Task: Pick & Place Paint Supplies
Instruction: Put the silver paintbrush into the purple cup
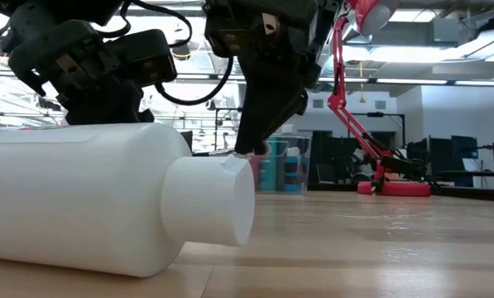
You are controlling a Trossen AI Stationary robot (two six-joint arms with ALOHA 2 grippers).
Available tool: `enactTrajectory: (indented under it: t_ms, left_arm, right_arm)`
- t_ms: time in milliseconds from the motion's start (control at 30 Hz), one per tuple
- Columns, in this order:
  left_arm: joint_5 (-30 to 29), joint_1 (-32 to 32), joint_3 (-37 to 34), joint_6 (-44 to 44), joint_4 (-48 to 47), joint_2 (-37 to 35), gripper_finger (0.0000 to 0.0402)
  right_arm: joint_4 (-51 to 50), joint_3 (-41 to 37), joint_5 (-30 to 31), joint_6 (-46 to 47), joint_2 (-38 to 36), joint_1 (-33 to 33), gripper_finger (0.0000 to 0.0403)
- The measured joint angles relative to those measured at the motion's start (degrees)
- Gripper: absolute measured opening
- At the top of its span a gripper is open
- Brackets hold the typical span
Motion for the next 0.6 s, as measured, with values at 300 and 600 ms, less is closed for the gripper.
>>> enactTrajectory:
  t_ms: [300,600]
  left_arm:
    - [2.5,0.0,0.0,-2.4,-0.4,0.0,0.0008]
    - [2.5,0.0,0.0,-6.8,-0.4,0.0,0.0007]
  right_arm:
    - [-0.1,0.0,0.5,-0.1,0.0,-0.1,0.005]
    - [-0.4,3.3,0.3,0.9,0.0,-0.4,0.0103]
